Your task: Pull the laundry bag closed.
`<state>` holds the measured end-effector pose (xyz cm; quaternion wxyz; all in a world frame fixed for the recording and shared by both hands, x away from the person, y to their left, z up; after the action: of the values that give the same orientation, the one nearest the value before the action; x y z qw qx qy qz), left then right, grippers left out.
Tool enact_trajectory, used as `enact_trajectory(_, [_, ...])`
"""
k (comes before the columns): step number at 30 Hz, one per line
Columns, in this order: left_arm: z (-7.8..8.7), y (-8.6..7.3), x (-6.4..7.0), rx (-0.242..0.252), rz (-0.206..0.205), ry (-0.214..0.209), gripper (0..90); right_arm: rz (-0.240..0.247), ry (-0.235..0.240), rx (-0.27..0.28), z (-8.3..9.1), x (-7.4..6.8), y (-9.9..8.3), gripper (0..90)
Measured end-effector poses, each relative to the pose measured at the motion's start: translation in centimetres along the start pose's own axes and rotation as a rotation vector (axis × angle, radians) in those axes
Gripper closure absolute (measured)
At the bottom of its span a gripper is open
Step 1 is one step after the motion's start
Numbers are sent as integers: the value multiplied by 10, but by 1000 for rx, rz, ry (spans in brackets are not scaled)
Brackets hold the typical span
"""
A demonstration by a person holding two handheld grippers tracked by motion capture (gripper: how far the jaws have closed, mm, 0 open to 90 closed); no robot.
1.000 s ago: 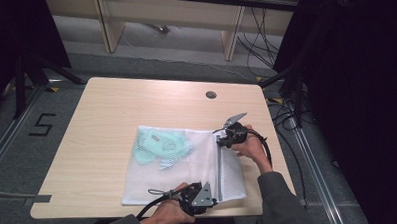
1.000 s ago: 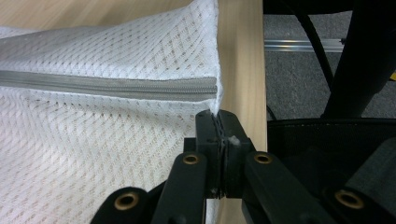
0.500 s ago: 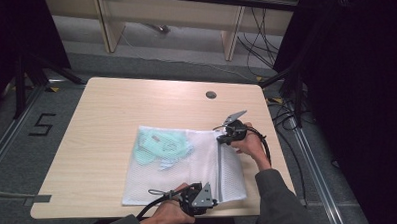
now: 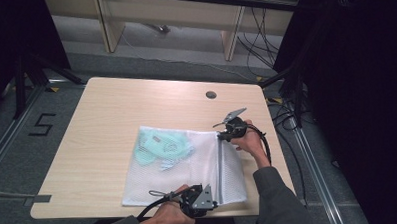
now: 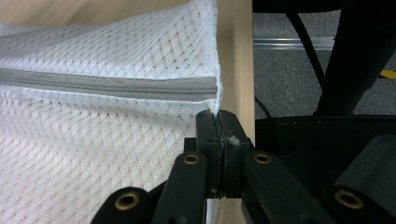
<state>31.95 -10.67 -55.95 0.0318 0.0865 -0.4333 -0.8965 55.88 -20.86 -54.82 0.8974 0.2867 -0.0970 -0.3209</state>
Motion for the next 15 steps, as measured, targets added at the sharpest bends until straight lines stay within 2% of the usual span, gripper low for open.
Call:
enact_trajectory(1, [0,0,0,-4,-3,-1,886,-11,-15,-9,0,1,-1,864])
enact_trajectory(2, [0,0,0,-2,1,0,886,-1,0,-24,1,0,-1,864])
enact_trajectory(3, [0,0,-1,0,4,1,886,3,0,-4,-1,0,0,864])
enact_trajectory(4, [0,0,-1,-3,-3,-2,886,0,-4,-6,-1,0,1,863])
enact_trajectory(6, [0,-1,-1,2,9,4,886,13,-4,7,-1,1,2,864])
enact_trajectory(7, [0,-1,-1,1,10,0,886,5,-7,-4,-2,1,2,864])
enact_trajectory(8, [0,-1,-2,-4,-13,-2,886,5,-8,-21,0,1,1,864])
enact_trajectory(9, [0,-1,-1,0,9,-4,887,12,-1,4,-2,2,3,863])
enact_trajectory(11, [1,-1,-1,-5,6,-8,887,6,-3,-17,-1,2,2,864])
enact_trajectory(12, [1,-1,-2,1,12,-5,887,13,-7,10,-3,2,4,864])
enact_trajectory(13, [1,-1,-3,2,4,-3,887,7,-8,7,-2,2,4,864])
enact_trajectory(15, [2,-1,-3,3,20,-4,888,9,-9,12,-3,3,4,864])
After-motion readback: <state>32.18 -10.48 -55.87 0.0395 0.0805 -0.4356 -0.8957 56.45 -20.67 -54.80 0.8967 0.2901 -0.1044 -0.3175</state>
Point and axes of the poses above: each handheld gripper's, and its own axes: z roughly backward along the jaws, y roughly out of its top, x roughly to its right, the point moved 8 cm from there along -z, roughly forward along the jaws, and after that the axes turned 4 degrees about -z, right-handed, at the moved point
